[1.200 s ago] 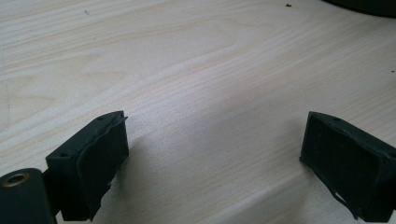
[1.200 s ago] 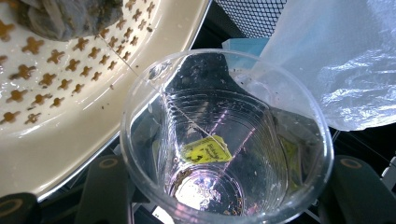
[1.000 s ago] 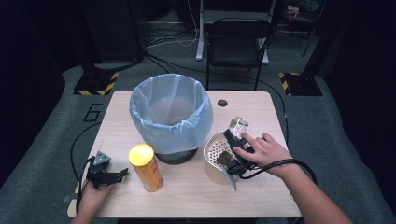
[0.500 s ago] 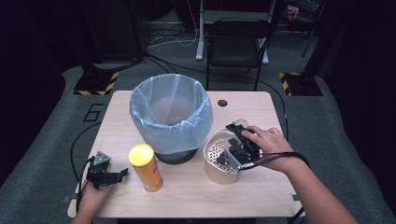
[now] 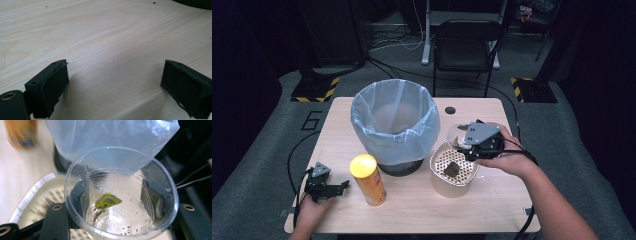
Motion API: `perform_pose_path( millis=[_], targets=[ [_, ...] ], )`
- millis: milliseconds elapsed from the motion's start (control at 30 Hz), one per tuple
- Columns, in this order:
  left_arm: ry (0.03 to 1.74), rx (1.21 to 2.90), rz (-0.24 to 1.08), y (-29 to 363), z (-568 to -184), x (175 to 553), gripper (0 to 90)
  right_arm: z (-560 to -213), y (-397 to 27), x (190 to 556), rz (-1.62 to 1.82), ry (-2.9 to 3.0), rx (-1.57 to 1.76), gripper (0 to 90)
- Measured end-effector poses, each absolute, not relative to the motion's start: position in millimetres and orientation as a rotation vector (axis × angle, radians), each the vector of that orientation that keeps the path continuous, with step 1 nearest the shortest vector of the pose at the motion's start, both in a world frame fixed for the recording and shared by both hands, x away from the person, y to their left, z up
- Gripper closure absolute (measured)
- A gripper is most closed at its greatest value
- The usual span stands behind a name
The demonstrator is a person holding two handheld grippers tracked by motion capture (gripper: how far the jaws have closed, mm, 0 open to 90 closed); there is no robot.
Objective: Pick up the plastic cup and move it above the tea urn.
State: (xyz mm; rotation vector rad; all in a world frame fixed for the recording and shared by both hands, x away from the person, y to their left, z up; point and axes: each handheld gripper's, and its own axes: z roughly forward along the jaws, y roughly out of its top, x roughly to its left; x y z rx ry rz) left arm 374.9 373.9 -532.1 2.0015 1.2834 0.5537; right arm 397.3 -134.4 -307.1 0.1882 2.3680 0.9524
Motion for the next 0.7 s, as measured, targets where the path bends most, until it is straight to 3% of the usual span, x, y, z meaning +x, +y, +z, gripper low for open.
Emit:
perform_pose_path(
  millis=[200, 700],
  targets=[
    [1.283, 2.001, 0.554, 374, -532, 375, 7.2, -300, -145, 406, 1.214, 2.423, 0.388, 39.5],
    [1.284, 2.001, 0.554, 374, -532, 375, 7.2, -299, -161, 414, 1.311, 2.406, 0.561, 37.4]
  ],
)
